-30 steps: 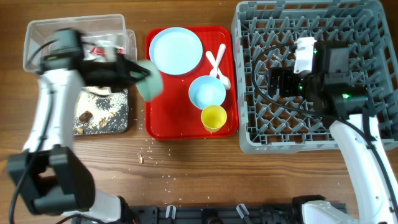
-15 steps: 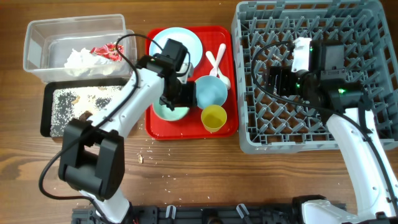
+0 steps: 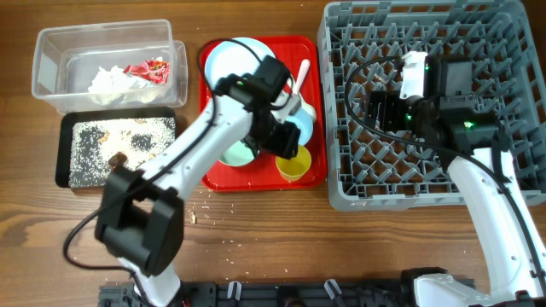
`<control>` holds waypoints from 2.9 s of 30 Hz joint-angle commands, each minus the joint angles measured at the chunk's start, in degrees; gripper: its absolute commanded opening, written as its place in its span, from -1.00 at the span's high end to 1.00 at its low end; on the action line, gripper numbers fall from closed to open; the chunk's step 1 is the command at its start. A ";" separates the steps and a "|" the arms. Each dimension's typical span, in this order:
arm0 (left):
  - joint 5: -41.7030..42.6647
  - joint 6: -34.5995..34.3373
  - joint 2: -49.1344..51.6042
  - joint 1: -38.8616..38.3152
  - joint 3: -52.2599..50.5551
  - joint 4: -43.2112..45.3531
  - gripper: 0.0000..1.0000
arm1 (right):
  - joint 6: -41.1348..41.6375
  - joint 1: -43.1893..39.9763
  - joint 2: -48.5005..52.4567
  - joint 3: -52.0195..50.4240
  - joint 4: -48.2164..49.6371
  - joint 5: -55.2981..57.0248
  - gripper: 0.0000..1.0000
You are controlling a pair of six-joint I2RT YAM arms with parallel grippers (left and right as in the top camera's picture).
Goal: Sort waste into correct bins and load items into the dishwasher rack
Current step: 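Return the emptied green bowl to the red tray, then lift the yellow cup with the left gripper and hand to right gripper, then place the yellow cup upside down in the rack with right gripper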
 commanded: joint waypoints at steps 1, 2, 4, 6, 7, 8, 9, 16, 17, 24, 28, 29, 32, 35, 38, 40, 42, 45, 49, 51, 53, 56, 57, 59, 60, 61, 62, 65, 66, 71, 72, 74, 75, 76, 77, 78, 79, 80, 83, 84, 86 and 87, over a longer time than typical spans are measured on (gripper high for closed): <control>-2.25 1.33 2.89 -1.11 0.57 -0.66 0.01 | 0.81 0.17 0.55 1.27 0.11 -1.40 -0.99; -2.25 1.36 3.08 -1.29 0.57 -0.63 0.22 | 0.83 0.17 0.55 1.27 0.13 -1.40 -0.99; -2.25 1.33 3.21 -1.36 0.57 -0.55 0.71 | 0.83 0.17 0.55 1.27 0.13 -1.40 -1.00; -2.21 1.29 3.19 -1.36 0.59 -0.20 0.92 | 0.87 0.17 0.55 1.27 0.09 -1.75 -0.99; -2.03 1.16 3.19 -1.33 0.63 -0.17 0.92 | 0.87 0.17 0.55 1.27 0.07 -2.36 -0.99; -1.49 0.81 3.15 -1.14 0.92 -0.31 0.92 | 0.90 0.17 0.55 1.27 0.09 -3.65 -0.99; 1.05 0.42 2.89 -0.48 1.75 -0.90 0.92 | 0.87 0.17 0.55 1.27 0.09 -6.05 -0.99; 37.77 0.46 -0.63 12.17 7.37 1.84 0.92 | 0.87 0.17 1.01 1.27 4.07 -30.97 -0.99; 44.98 0.46 -0.81 14.86 7.37 3.15 0.92 | 0.90 0.17 1.14 1.27 5.53 -34.32 -0.99; 67.30 0.48 -0.68 23.37 7.37 6.91 0.92 | 4.07 0.17 2.16 1.27 18.23 -48.74 -1.00; 72.41 0.46 -0.68 23.30 7.37 8.72 0.92 | 7.08 0.17 4.59 1.27 26.32 -56.61 -0.99; 72.41 0.46 -0.68 23.30 7.37 8.70 0.92 | 7.23 0.17 5.20 1.27 27.78 -58.69 -1.00; 72.43 0.44 -0.68 23.30 7.37 8.70 0.92 | 8.55 0.20 7.04 1.27 31.82 -64.67 -0.98; 72.43 0.44 -0.68 23.30 7.37 8.70 0.92 | 8.52 0.61 7.72 1.27 32.37 -64.81 -0.91; 72.35 0.46 -0.68 22.75 7.37 8.72 0.92 | 9.79 2.49 7.74 1.27 35.80 -64.78 -0.73; 71.76 0.48 -0.68 22.21 7.37 8.74 0.92 | 10.32 3.96 7.76 1.27 38.18 -64.76 -0.62; 71.49 0.48 -0.68 21.53 7.37 9.18 0.92 | 11.93 5.44 7.76 1.27 40.52 -64.41 -0.44; 71.47 0.48 -0.68 21.05 7.37 9.62 0.91 | 12.26 6.23 7.76 1.27 40.68 -63.98 -0.09; 69.53 0.46 -0.68 21.11 7.37 9.60 0.26 | 12.70 5.27 7.76 1.27 40.65 -63.89 0.26; 67.47 0.46 -0.68 21.33 7.37 9.57 -0.04 | 12.92 2.58 7.65 1.27 40.26 -63.87 0.42; 61.64 0.44 -0.68 21.90 7.37 9.49 -0.12 | 15.28 -1.27 6.78 1.27 37.44 -60.41 0.46; 49.59 0.42 -0.68 22.56 7.37 8.81 -0.15 | 15.04 -5.16 4.04 1.29 28.48 -49.94 0.43; 43.21 0.42 -0.68 22.73 7.37 8.37 -0.15 | 14.08 -5.86 2.51 1.33 23.50 -43.82 0.38; 30.21 0.26 -0.68 22.69 7.37 7.32 -0.18 | 13.99 -5.81 -0.02 1.68 15.08 -31.78 0.31; 25.62 -0.37 -0.68 22.58 7.37 7.04 -0.21 | 13.46 -5.53 -1.16 2.27 10.43 -26.32 0.31; 20.44 -0.46 -0.68 22.47 7.37 6.60 -0.23 | 12.90 -5.16 -2.03 3.26 5.51 -21.35 0.31; 15.21 -0.46 -0.68 22.45 7.37 6.16 -0.26 | 12.61 -4.57 -2.58 5.14 -0.76 -15.78 0.32; 7.74 -0.44 -0.68 22.45 7.37 5.18 -0.29 | 12.39 -1.99 -2.05 10.97 -14.05 -6.43 0.32; 6.25 -0.44 -0.68 22.45 7.37 4.94 -0.30 | 12.66 -0.59 -1.68 12.85 -17.64 -4.00 0.31; 2.64 -0.42 -0.68 22.45 7.37 4.09 -0.30 | 15.26 4.39 2.21 18.18 -30.29 3.93 0.30; 2.67 -0.42 -0.68 22.45 7.37 4.04 -0.30 | 15.65 4.76 3.61 18.36 -32.00 4.17 0.30; 2.64 -0.42 -0.68 22.45 7.37 3.85 -0.30 | 15.61 4.83 6.56 18.36 -34.88 4.13 0.30; 2.64 -0.42 -0.68 22.45 7.37 3.80 -0.31 | 15.47 4.83 7.85 18.36 -36.06 4.15 0.29; 2.64 -0.42 -0.68 22.45 7.37 3.67 -0.30 | 14.73 4.83 9.75 18.36 -37.31 4.15 0.29; 2.64 -0.42 -0.68 22.45 7.37 3.67 -0.30 | 14.08 4.83 11.34 18.36 -37.88 4.13 0.29; 2.64 -0.42 -0.68 22.45 7.37 3.67 -0.31 | 13.64 4.83 12.83 18.36 -38.34 3.87 0.29; 2.64 -0.42 -0.68 22.45 7.37 3.67 -0.31 | 12.50 4.87 14.16 18.34 -38.58 2.99 0.29; 2.64 -0.42 -0.68 22.45 7.37 3.65 -0.31 | 12.11 5.05 15.39 18.34 -38.73 2.40 0.29; 2.64 -0.42 -0.68 22.45 7.37 3.65 -0.31 | 11.30 6.25 19.47 18.34 -39.30 1.49 0.23; 2.64 -0.42 -0.68 22.45 7.37 3.65 -0.31 | 11.34 6.56 20.39 18.34 -39.32 1.49 0.19; 2.64 -0.42 -0.68 22.45 7.37 3.67 -0.32 | 11.34 6.64 21.79 18.34 -39.08 1.53 0.05; 2.64 -0.42 -0.68 22.45 7.37 3.67 -0.32 | 11.37 6.67 22.01 18.34 -38.95 1.53 -0.01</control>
